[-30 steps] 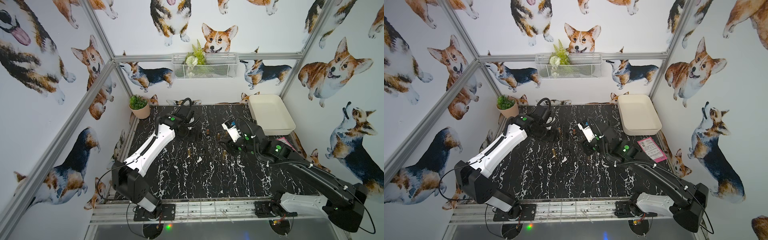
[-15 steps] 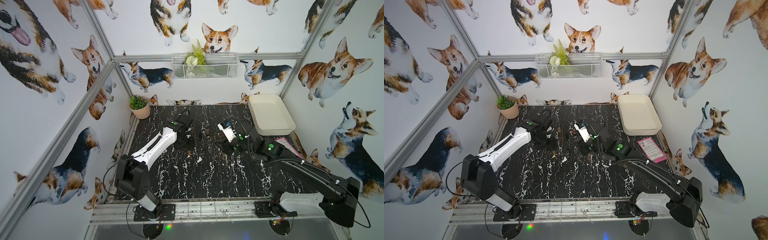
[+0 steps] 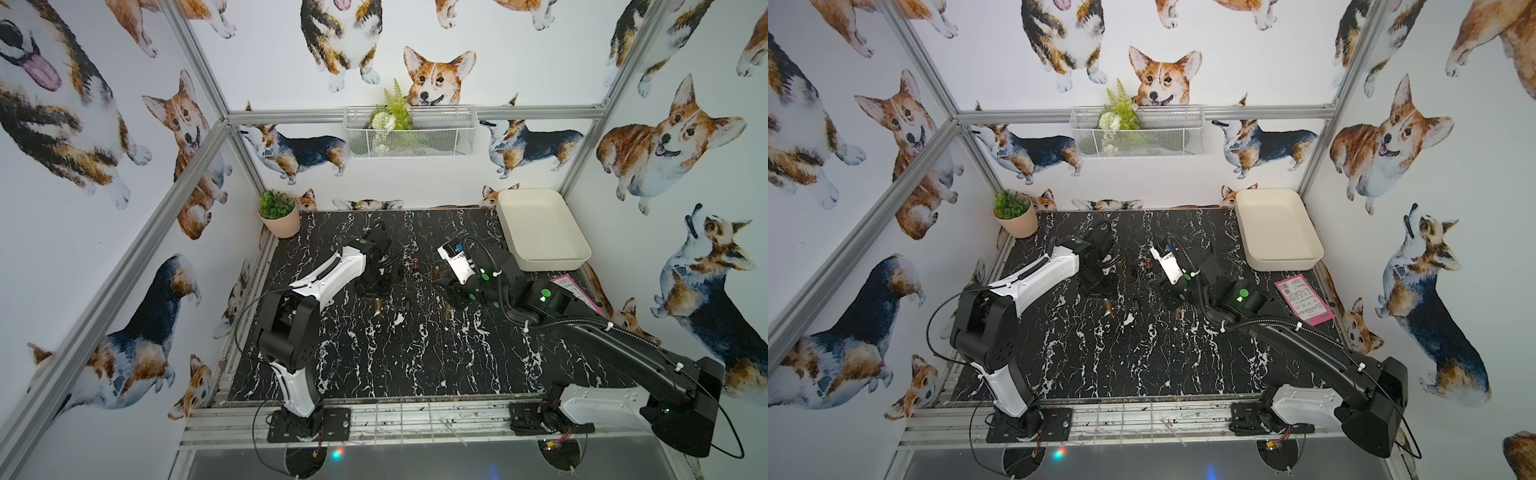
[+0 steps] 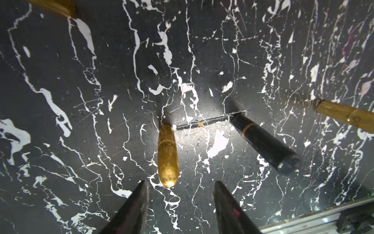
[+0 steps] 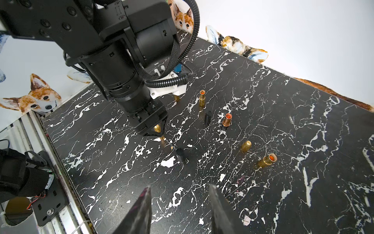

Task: Open the lipstick cap
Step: Pick up the lipstick at the center of the board.

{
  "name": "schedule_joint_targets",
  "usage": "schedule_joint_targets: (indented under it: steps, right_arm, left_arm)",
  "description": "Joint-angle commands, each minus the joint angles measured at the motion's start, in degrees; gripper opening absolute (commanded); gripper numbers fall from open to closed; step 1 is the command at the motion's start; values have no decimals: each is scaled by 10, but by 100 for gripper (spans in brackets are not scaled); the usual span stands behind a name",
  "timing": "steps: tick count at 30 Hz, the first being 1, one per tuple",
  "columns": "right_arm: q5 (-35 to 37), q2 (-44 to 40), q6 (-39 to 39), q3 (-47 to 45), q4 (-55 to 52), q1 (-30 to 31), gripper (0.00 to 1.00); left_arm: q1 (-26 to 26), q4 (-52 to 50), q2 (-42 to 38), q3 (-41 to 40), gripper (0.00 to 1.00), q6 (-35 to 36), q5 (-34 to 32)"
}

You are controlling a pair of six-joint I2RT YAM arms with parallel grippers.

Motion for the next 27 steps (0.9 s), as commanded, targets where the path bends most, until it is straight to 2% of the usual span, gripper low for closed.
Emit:
schedule_joint_targets:
  steps: [1,22,27]
  right_arm:
    - [2,2,-8,1,-8,2,48]
    - [10,0,-8,-3,-7,1,48]
    - [11,-1,-11,-7,-7,1,48]
  left_arm:
    - [4,-3,8,2,52,6,-6]
    - [9,1,48,12,39,17,-13]
    - [9,-2,53,13,39,17,-15]
